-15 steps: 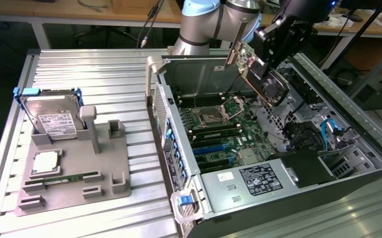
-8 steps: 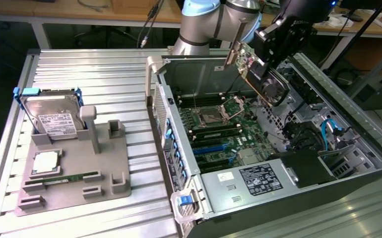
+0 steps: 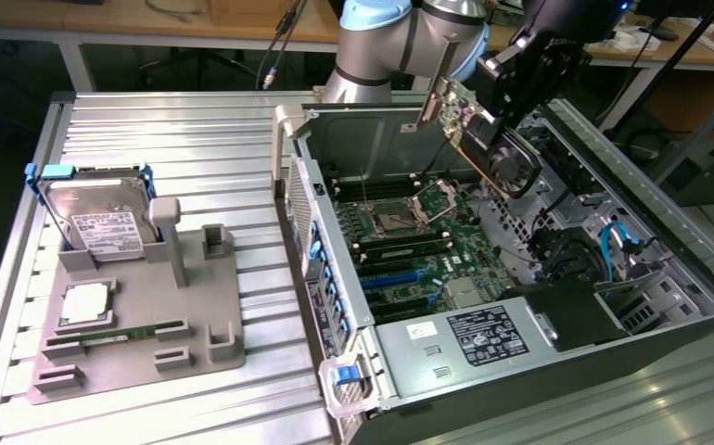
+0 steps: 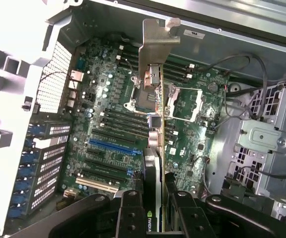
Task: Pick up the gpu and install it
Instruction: 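Insert the gpu into the slot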
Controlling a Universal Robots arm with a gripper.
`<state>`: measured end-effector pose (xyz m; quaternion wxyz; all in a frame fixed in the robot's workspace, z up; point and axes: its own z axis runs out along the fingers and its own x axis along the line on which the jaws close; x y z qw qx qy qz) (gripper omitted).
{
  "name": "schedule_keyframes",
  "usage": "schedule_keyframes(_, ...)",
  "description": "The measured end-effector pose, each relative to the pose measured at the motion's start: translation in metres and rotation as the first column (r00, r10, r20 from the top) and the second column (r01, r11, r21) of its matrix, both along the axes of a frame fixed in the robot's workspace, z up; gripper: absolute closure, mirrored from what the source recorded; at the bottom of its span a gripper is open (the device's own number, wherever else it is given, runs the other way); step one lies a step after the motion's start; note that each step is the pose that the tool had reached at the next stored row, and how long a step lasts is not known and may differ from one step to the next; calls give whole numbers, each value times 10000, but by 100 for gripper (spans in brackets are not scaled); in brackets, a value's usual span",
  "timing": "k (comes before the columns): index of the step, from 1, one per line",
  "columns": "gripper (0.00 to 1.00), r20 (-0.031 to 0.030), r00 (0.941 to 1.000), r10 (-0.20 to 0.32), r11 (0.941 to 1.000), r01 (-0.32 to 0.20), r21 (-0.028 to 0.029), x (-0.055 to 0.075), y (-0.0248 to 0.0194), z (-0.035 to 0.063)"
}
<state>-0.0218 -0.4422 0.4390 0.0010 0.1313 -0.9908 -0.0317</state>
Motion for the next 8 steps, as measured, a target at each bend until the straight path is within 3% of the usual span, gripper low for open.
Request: schedule_keyframes(8,73,0,9990,457,9990,-457,0,0,0,0)
